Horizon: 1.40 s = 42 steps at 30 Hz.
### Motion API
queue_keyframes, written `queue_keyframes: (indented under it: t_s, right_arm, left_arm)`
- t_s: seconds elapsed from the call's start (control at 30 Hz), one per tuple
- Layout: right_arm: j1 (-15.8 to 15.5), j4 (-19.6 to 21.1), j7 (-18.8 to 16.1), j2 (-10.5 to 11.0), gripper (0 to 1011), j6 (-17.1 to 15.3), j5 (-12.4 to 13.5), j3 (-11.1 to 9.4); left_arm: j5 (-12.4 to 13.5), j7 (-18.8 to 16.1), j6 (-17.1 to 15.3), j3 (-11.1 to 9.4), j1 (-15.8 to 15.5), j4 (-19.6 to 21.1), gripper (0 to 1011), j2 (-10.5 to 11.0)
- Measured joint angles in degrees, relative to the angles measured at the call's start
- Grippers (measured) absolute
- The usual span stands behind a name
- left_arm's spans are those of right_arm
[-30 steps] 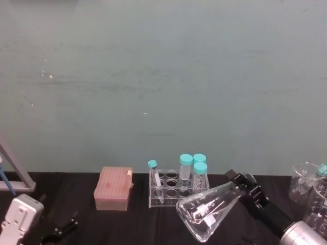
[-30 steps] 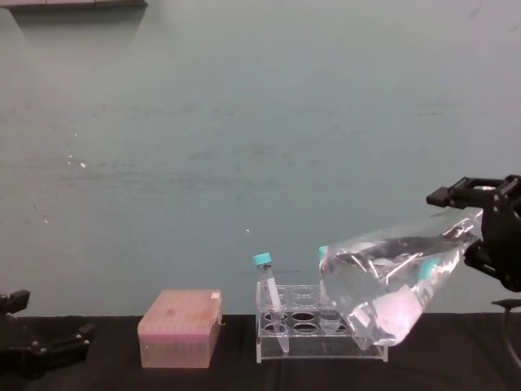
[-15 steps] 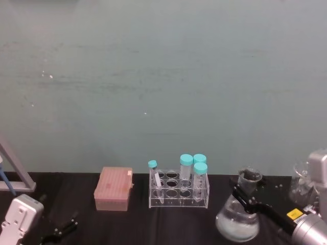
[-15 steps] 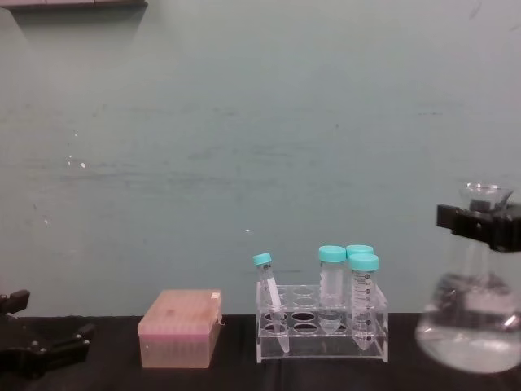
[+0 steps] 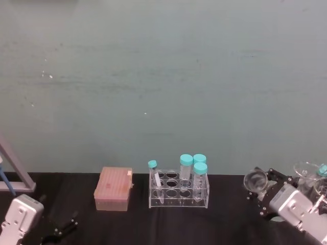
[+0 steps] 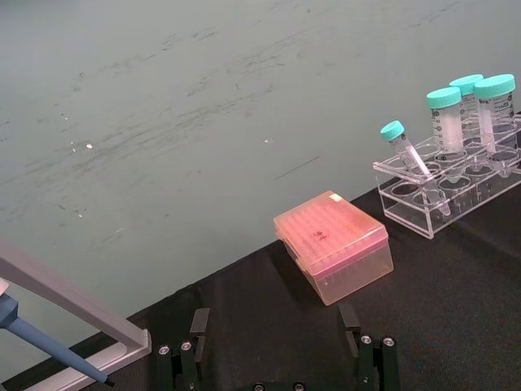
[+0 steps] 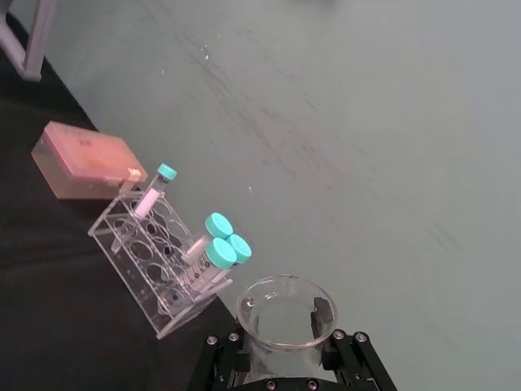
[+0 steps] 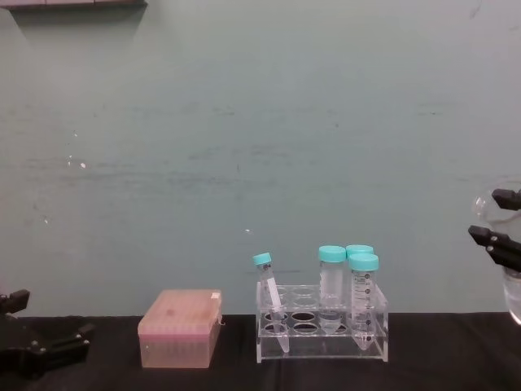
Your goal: Pick up the beaker with the right gripper, shake it three times, and then put it down.
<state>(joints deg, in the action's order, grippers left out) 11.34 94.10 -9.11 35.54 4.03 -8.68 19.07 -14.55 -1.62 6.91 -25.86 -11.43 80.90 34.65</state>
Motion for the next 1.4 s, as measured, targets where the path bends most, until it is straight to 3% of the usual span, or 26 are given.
queue_keyframes:
  t_s: [0.17,0.3,0.37,0.4,0.5,0.53,0.63,0.7,1.4]
  right_arm:
    - [-0.03,-0.34,0.96,0.36,449,1.08,-3.89,0.37]
    - [-0.16,-0.54,0.83,-0.41,449,1.20,-3.30,-0.60]
    - [-0.65,-0.54,-0.46,-1.87,450,0.67,0.70,-2.14]
    - [-1.17,-0.45,-2.27,-3.53,450,-0.67,5.70,-3.90]
    - [-1.98,-0.22,-5.11,-6.54,449,-3.51,13.77,-6.81]
    - [-2.37,-0.06,-6.47,-8.32,450,-5.51,18.48,-8.40]
    - [-2.99,0.28,-8.31,-11.35,449,-9.69,25.33,-10.82]
    - [-3.25,0.49,-8.62,-12.16,450,-11.20,27.57,-11.37]
    - [-3.79,1.22,-7.93,-12.04,450,-13.53,29.98,-10.53]
  left_arm:
    - [0.00,0.00,0.00,0.00,0.00,0.00,1000,0.00]
    - [0.00,0.00,0.00,0.00,0.00,0.00,1000,0.00]
    - [0.00,0.00,0.00,0.00,0.00,0.00,1000,0.00]
    - [0.00,0.00,0.00,0.00,0.00,0.00,1000,0.00]
    - [0.00,0.00,0.00,0.00,0.00,0.00,1000,0.00]
    - [0.00,0.00,0.00,0.00,0.00,0.00,1000,0.00]
    - [0.00,0.00,0.00,0.00,0.00,0.00,1000,0.00]
    - [0.00,0.00,0.00,0.00,0.00,0.00,1000,0.00]
    - [0.00,0.00,0.00,0.00,0.00,0.00,1000,0.00]
